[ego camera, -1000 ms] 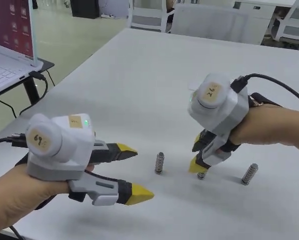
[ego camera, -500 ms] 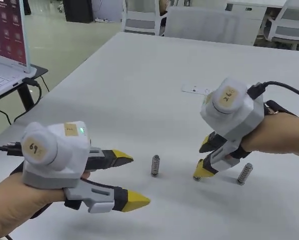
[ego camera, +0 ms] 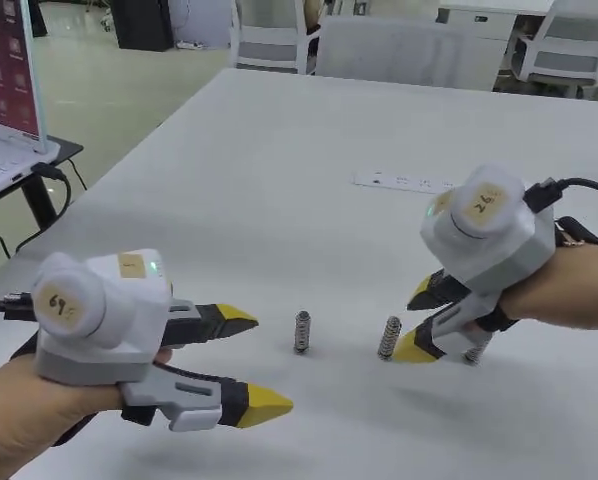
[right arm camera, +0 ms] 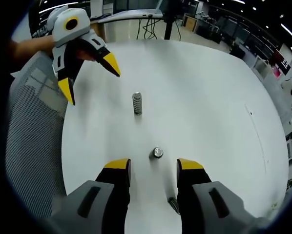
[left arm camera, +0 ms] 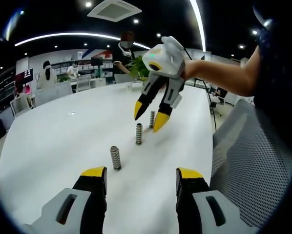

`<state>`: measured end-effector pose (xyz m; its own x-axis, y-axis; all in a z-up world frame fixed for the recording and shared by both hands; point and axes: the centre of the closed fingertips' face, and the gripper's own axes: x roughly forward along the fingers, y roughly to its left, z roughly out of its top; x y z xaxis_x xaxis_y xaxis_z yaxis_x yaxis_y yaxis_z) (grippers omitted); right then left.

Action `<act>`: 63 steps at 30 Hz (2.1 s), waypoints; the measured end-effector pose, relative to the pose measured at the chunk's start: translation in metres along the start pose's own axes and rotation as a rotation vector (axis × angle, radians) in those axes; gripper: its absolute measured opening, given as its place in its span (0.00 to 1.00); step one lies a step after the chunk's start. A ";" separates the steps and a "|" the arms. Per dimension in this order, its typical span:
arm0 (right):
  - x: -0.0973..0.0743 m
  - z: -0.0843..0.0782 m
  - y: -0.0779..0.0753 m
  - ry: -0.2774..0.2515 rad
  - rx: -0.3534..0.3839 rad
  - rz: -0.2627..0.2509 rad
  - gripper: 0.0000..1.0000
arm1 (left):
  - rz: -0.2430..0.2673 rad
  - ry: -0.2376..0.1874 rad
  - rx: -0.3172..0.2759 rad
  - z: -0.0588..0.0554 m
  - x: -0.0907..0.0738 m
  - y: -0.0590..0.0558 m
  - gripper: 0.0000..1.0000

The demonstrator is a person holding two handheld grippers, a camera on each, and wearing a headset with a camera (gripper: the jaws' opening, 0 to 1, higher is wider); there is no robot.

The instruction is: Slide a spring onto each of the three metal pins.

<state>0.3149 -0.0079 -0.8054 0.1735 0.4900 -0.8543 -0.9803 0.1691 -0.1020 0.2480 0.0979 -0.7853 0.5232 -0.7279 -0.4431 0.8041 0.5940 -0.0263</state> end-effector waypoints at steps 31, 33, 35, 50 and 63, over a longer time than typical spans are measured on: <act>-0.044 -0.023 0.028 -0.190 0.158 -0.068 0.38 | 0.009 -0.009 -0.004 0.002 -0.002 0.002 0.54; -0.045 -0.028 0.030 -0.192 0.171 -0.073 0.38 | 0.010 -0.009 -0.006 0.002 -0.002 0.002 0.54; -0.046 -0.033 0.032 -0.194 0.181 -0.077 0.38 | 0.011 -0.009 -0.007 0.002 -0.002 0.002 0.54; -0.059 -0.055 0.032 -0.246 0.284 -0.121 0.40 | 0.027 -0.017 -0.013 0.003 -0.006 0.006 0.55; -0.071 -0.072 0.024 -0.339 0.338 -0.157 0.46 | 0.039 -0.043 -0.059 0.001 -0.016 0.009 0.57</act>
<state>0.2726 -0.1001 -0.7833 0.3923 0.6773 -0.6224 -0.8643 0.5031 0.0026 0.2472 0.1148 -0.7779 0.5668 -0.7171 -0.4056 0.7653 0.6406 -0.0630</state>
